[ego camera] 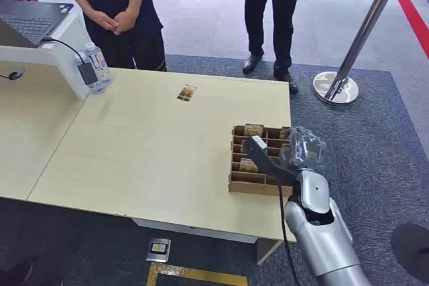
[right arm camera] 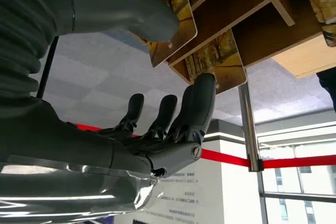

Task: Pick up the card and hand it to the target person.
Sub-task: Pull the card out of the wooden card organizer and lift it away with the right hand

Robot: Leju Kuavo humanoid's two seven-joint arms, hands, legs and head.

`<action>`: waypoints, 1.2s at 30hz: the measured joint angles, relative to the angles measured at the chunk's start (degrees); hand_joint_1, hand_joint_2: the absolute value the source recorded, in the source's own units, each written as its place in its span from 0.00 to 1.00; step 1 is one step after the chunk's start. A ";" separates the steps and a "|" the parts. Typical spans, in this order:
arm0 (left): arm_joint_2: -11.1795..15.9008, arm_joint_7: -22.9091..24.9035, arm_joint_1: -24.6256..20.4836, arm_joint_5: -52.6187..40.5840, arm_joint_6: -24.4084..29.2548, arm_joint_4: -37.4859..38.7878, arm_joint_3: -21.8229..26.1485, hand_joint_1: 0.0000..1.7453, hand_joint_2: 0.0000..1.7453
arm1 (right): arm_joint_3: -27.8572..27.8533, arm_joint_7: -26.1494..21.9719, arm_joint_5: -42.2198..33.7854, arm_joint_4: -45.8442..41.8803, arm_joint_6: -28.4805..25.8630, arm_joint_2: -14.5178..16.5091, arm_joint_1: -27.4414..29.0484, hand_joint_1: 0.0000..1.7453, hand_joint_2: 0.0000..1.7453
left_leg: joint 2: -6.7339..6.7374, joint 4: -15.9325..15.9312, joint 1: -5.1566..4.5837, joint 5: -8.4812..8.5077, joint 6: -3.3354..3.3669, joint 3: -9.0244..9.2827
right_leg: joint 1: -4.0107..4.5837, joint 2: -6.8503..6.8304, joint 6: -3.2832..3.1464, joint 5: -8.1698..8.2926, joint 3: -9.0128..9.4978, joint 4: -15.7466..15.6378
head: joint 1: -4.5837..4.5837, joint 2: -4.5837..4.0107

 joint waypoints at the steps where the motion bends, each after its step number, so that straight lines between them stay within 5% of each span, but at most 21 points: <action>1: 0.00 0.00 0.00 -0.02 0.00 0.00 0.00 0.00 1.00 | -0.03 0.00 0.00 0.07 -0.01 0.00 -0.01 0.46 1.00 | 0.00 0.00 0.00 0.00 0.00 0.00 | 0.00 0.00 0.00 0.00 0.00 0.00 | 0.00 0.00; 36: 0.00 0.49 0.00 -0.86 -0.68 0.00 -0.19 0.00 1.00 | -1.15 0.57 0.78 3.62 -0.26 1.14 -0.13 0.55 1.00 | 0.00 0.00 0.00 0.00 0.00 -0.02 | 0.00 0.00 0.01 0.01 -0.03 0.00 | 0.01 0.00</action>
